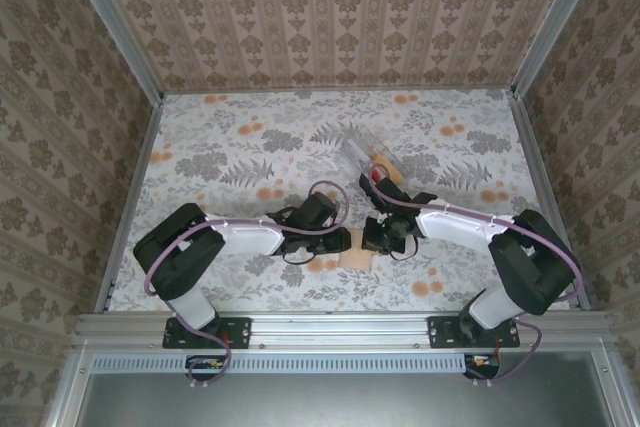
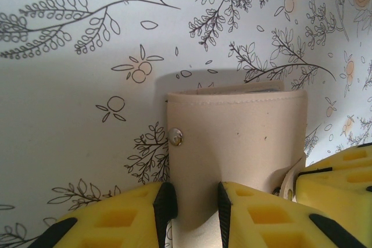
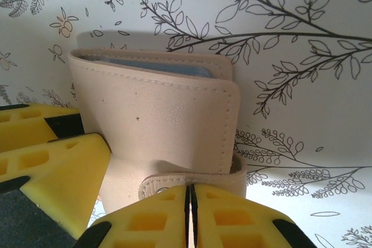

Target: Put the credit cards into the card holder

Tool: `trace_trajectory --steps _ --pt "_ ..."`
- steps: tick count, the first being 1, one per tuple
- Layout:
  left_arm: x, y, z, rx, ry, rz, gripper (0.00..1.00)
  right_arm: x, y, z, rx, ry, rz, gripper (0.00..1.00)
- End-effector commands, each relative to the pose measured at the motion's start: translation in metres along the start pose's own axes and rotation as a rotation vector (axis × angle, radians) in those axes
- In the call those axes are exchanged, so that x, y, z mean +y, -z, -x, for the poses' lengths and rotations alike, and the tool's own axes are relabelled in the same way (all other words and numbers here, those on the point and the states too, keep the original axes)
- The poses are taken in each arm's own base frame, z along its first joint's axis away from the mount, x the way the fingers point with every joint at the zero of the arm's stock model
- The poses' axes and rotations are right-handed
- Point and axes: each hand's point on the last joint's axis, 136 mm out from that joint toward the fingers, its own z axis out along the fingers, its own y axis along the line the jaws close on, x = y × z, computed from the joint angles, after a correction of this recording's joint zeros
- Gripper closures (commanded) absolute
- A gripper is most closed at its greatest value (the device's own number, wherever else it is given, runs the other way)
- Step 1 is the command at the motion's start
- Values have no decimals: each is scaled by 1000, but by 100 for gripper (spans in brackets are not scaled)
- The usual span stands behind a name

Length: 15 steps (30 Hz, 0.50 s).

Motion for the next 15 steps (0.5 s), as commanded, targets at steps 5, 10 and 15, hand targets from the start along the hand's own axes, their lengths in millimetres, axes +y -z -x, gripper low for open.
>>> trace_trajectory --steps 5,10,15 --pt "5 -7 -11 44 12 13 69 -2 -6 -2 20 20 -59 85" --pt "4 -8 -12 45 12 12 69 -8 -8 -3 32 28 -119 84" --pt "5 -8 -12 43 13 11 69 -11 -11 -5 56 38 -186 84"
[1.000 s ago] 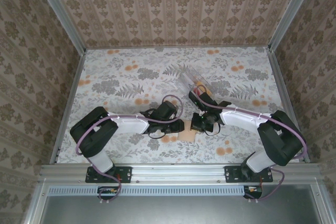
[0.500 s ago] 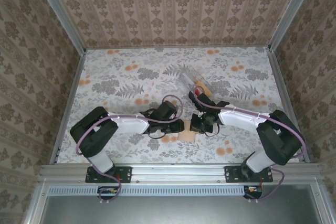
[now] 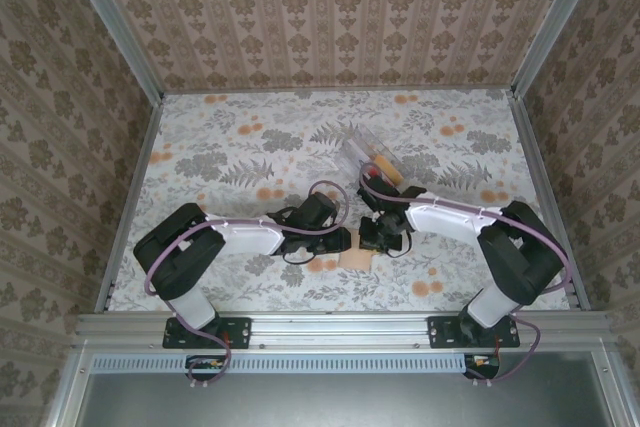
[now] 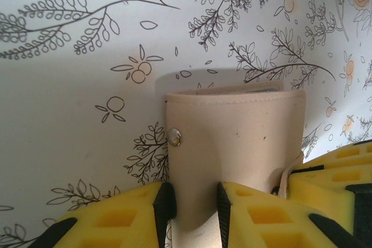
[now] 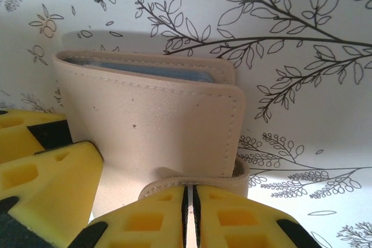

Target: Put the credit cards into the card holder

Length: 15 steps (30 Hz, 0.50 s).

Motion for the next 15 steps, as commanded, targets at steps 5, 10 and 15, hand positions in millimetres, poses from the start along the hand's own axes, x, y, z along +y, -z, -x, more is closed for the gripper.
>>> trace_trajectory --steps 5,10,15 --pt "6 -8 -12 35 25 3 70 -11 -16 -8 70 16 -142 86" --pt "7 -9 -13 25 40 -11 70 -10 -24 -8 104 -9 -179 87" --pt "6 -10 -14 19 51 -31 70 6 -28 -8 107 -11 -150 87"
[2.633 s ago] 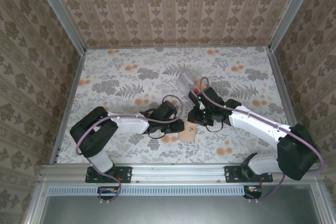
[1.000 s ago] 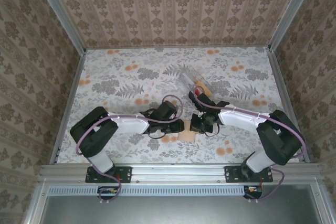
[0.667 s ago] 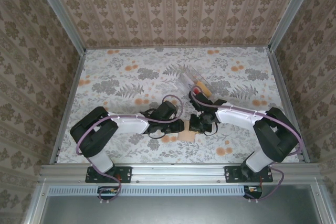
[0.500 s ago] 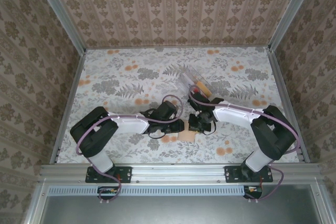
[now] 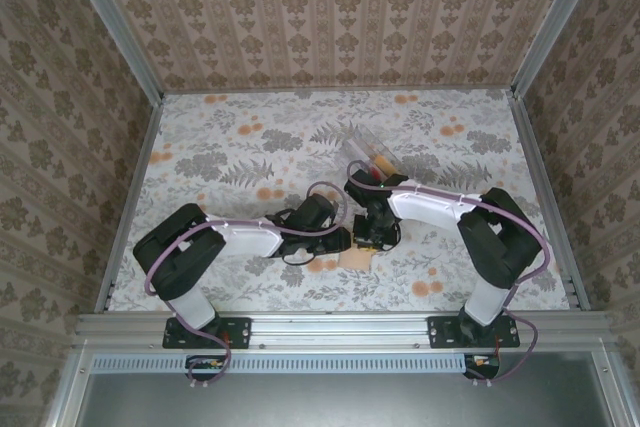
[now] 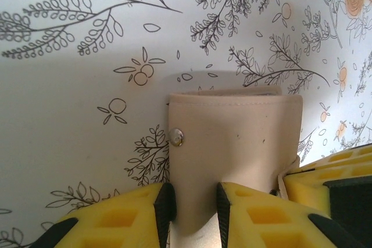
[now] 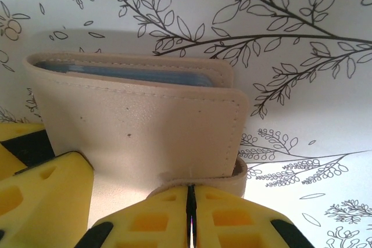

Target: Put the credit cards into the card holder

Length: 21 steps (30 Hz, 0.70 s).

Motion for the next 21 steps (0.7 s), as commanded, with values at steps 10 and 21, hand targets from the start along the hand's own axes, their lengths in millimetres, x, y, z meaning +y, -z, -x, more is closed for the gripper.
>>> trace_trajectory --steps 10,21 --pt "9 -12 -19 19 90 -64 74 16 -38 -5 77 -106 -25 90" --pt "13 -14 -23 -4 134 -113 75 17 -50 -4 108 -96 -196 90"
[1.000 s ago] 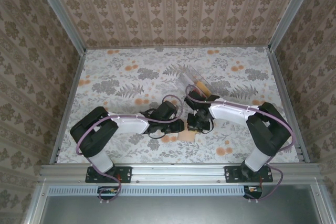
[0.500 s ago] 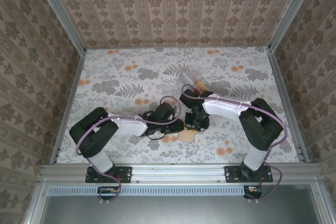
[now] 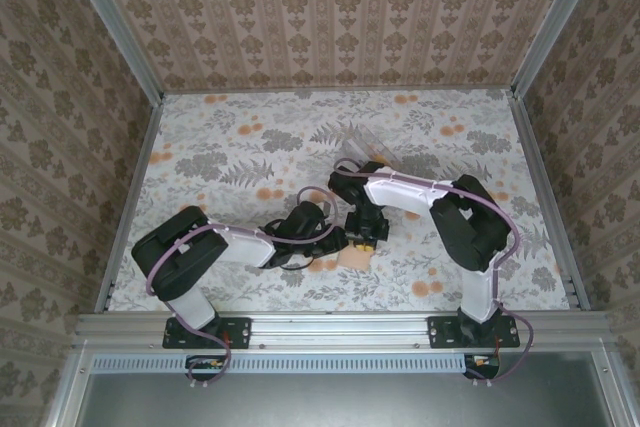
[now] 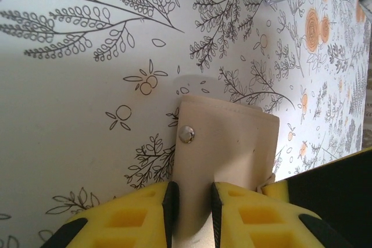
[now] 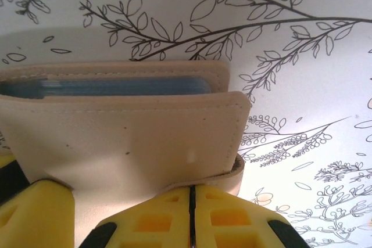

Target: Put the credit cards into the card holder

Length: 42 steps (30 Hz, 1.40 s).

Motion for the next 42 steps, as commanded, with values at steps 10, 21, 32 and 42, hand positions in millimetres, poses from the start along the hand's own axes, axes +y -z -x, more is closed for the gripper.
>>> trace_trajectory --steps 10,21,32,42 --pt "29 -9 -29 77 66 9 75 42 -53 1 -2 -10 -26 89" --pt "34 -7 -31 77 79 25 75 41 -17 7 -76 2 43 90" --pt "39 -4 -29 71 77 75 75 -15 34 -7 -215 -5 189 81" --pt "38 1 -28 72 56 97 71 1 18 -6 -197 -20 363 87"
